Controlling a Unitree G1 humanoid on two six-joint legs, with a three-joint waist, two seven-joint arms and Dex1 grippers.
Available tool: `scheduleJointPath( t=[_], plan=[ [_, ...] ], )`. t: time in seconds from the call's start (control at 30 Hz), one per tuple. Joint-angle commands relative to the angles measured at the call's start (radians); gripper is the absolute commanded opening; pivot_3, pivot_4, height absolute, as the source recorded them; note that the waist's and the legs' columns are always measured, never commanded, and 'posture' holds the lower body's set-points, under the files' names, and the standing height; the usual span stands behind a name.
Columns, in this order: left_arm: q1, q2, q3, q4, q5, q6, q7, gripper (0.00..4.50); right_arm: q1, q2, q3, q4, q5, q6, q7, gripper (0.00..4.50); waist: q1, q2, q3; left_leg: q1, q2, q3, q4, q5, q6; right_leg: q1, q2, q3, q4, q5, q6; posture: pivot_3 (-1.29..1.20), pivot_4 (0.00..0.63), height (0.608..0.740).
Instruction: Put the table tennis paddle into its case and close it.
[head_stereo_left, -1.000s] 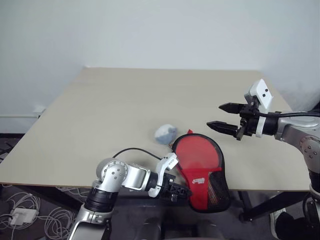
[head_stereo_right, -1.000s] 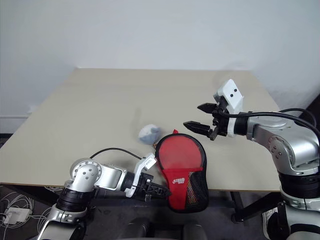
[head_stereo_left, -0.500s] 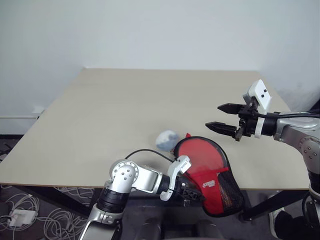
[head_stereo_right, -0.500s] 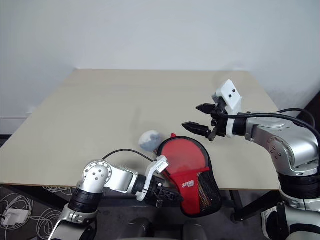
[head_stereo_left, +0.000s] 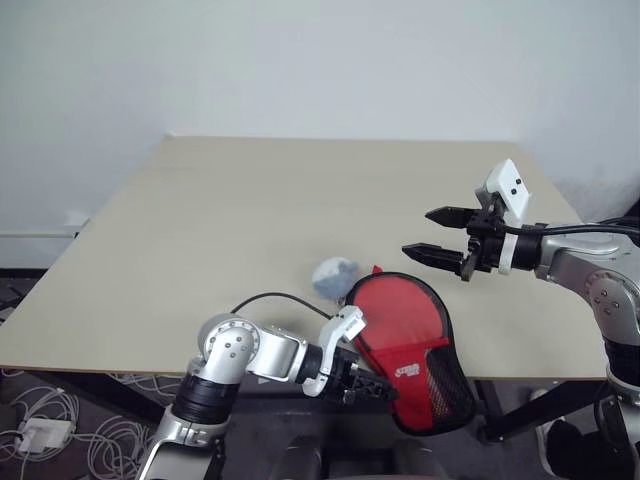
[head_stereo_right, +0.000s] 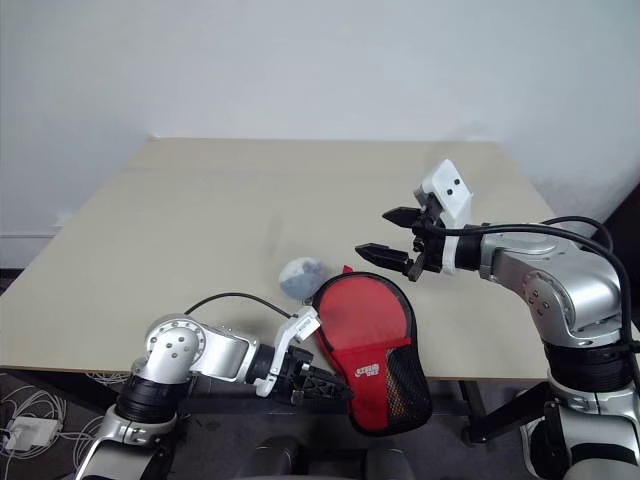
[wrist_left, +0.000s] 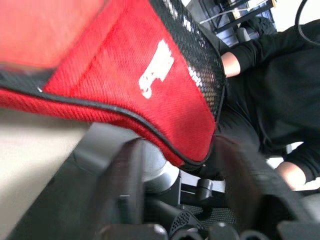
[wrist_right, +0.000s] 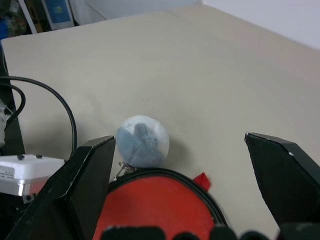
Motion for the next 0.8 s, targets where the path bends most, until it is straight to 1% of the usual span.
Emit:
scheduleJointPath(
  t=[0.03,0.1,0.17,0.27,0.3,0.5,0.57,0.63,0.7,0.8],
  plan=[
    [-0.016,0.062,0.063,-0.096,-0.075,0.007,-0.015,3.8,-0.046,0.005,-0.003,0.014,-0.01,-0.036,0.014,4.5,0.0,0.0,0.0,0.0,0.0,0.0,0.0,0.0,0.0,0.0,0.0,0.0,0.0,0.0,0.0,0.0,0.0,0.734],
    [-0.034,0.102,0.086,-0.158,-0.074,-0.007,-0.032,4.48,-0.056,0.004,0.002,0.028,-0.016,-0.045,0.024,4.5,0.0,0.0,0.0,0.0,0.001,0.0,0.0,0.0,0.0,0.0,0.0,0.0,0.0,0.0,0.0,0.0,0.0,0.734],
    [-0.057,0.123,0.1,-0.21,-0.056,-0.064,-0.051,4.48,-0.07,0.004,0.009,0.05,-0.023,-0.057,0.036,4.5,0.0,0.0,0.0,0.0,0.001,0.0,0.0,0.0,0.0,-0.001,0.0,0.0,0.0,0.0,0.0,0.0,0.0,0.734],
    [-0.073,0.189,-0.025,-0.31,0.149,-0.295,-0.142,4.48,-0.112,0.016,0.034,0.104,-0.046,-0.079,0.048,4.5,0.0,0.0,0.001,0.0,0.0,0.002,0.0,0.0,-0.001,0.0,-0.001,-0.001,-0.001,0.0,-0.001,0.0,0.0,0.734],
    [-0.071,0.168,-0.034,-0.29,0.166,-0.323,-0.144,4.48,-0.133,0.025,0.045,0.13,-0.056,-0.083,0.049,4.5,0.0,0.0,0.001,0.0,0.0,0.004,0.0,-0.001,-0.001,0.0,-0.001,-0.001,-0.002,-0.001,-0.002,0.0,0.0,0.734],
    [-0.094,0.066,-0.256,-0.153,0.472,-0.654,-0.217,4.48,-0.341,0.116,0.133,0.402,-0.136,-0.065,0.059,4.5,0.0,0.0,0.001,0.0,0.0,0.008,-0.001,0.0,0.0,0.0,0.001,0.001,-0.001,0.0,-0.003,0.0,0.0,0.734],
    [-0.099,0.012,-0.298,-0.092,0.54,-0.73,-0.225,4.48,-0.404,0.144,0.175,0.488,-0.169,-0.074,0.089,4.5,0.0,0.0,0.001,0.0,0.0,0.008,-0.001,0.0,0.0,0.0,0.001,0.001,-0.001,0.001,-0.002,0.0,0.0,0.734],
    [-0.099,-0.022,-0.314,-0.053,0.584,-0.773,-0.237,4.48,-0.44,0.16,0.2,0.543,-0.195,-0.089,0.115,4.5,0.0,0.0,0.001,0.0,0.0,0.007,-0.002,0.0,0.0,-0.001,0.001,0.001,-0.001,0.001,-0.002,0.0,0.0,0.734],
    [-0.095,-0.047,-0.356,0.006,0.65,-0.836,-0.255,4.48,-0.486,0.188,0.248,0.615,-0.239,-0.134,0.158,4.5,0.0,0.001,0.001,0.0,0.0,0.007,-0.002,0.0,0.0,-0.001,0.001,0.0,-0.001,0.001,-0.002,0.0,0.0,0.734],
    [-0.068,-0.048,-0.426,0.097,0.757,-0.946,-0.304,3.92,-0.553,0.246,0.307,0.732,-0.3,-0.203,0.22,4.5,-0.005,0.002,0.0,0.0,0.0,0.008,-0.003,0.0,0.0,-0.002,0.002,0.001,-0.001,0.001,-0.002,0.0,0.0,0.734]
  ],
)
